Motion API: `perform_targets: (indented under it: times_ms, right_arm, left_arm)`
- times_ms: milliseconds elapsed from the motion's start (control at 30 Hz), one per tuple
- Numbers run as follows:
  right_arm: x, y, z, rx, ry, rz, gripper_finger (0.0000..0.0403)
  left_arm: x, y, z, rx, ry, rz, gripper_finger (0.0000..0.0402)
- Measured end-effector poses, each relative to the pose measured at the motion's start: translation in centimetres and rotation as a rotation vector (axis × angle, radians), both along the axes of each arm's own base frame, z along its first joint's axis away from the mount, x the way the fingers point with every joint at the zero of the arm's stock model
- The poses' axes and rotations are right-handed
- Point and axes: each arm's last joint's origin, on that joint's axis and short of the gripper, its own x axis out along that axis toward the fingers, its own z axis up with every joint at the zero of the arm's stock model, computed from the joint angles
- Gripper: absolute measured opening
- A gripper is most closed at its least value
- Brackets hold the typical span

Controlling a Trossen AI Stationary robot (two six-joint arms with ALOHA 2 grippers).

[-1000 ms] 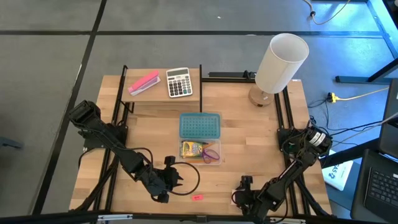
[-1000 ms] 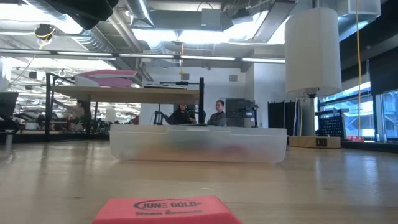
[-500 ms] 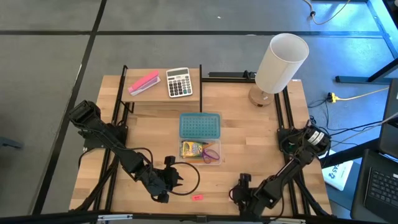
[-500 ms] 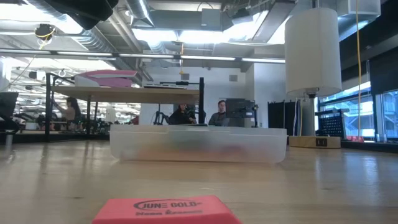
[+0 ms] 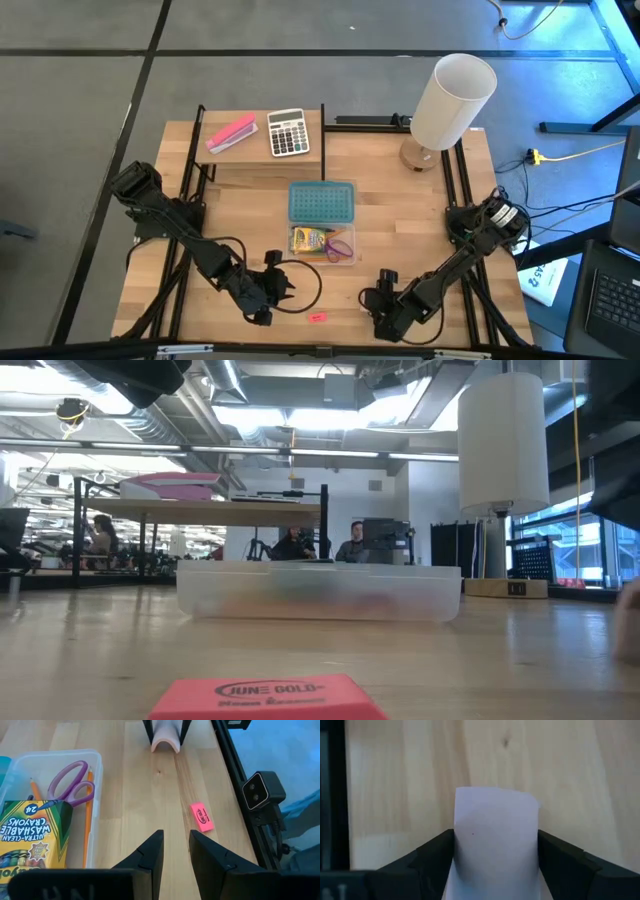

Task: Pack school essentials
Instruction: Put the pink sticky notes into the blue supply box

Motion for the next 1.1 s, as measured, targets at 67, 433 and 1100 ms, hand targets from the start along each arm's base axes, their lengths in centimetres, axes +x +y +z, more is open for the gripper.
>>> perform_targets:
  times_ms: [67,433,1100]
  right_arm:
    - [0.4,-0.6,0.7,0.005,-0.009,-0.013,0.0267]
    - [3.5,-6.0,5.3,0.011,-0.077,0.011,0.0267]
    - [9.4,-15.3,6.0,-0.178,-0.090,0.226,0.0267]
  left_arm:
    - [0.0,0.0,0.0,0.000,0.000,0.000,0.0086]
    - [0.0,0.0,0.0,-0.001,0.000,0.001,0.0086]
    - [0.5,0.9,0.0,-0.028,-0.002,0.097,0.0085]
